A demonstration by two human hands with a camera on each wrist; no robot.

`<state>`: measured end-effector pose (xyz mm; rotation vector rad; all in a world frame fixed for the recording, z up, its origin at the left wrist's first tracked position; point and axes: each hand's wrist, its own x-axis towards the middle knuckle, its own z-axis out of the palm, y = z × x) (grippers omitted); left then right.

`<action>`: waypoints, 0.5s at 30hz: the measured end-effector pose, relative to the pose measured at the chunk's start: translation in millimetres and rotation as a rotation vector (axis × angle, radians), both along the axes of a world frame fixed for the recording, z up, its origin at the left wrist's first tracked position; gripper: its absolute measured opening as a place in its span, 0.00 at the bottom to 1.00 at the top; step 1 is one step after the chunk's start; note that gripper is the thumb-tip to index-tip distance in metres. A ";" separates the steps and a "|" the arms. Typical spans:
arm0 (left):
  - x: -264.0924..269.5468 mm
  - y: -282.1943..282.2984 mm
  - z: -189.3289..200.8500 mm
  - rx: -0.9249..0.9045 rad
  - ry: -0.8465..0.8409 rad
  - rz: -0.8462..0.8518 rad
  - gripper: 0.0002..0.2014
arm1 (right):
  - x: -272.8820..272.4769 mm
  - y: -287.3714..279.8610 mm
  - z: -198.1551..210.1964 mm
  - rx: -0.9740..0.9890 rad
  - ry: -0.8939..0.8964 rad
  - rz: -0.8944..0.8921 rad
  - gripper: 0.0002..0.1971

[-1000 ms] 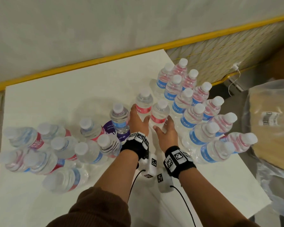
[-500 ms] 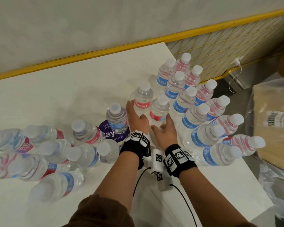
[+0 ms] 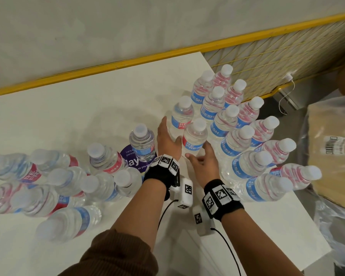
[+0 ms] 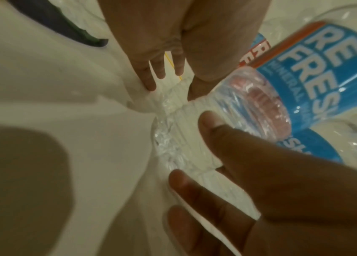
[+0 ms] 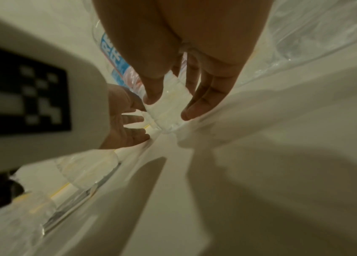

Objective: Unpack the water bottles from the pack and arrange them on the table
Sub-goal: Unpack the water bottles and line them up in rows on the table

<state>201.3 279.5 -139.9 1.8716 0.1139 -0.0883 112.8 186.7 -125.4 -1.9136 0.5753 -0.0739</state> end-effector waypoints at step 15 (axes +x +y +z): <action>34.4 -10.5 27.8 0.047 0.009 0.014 0.32 | -6.0 8.5 1.6 0.050 0.001 -0.094 0.31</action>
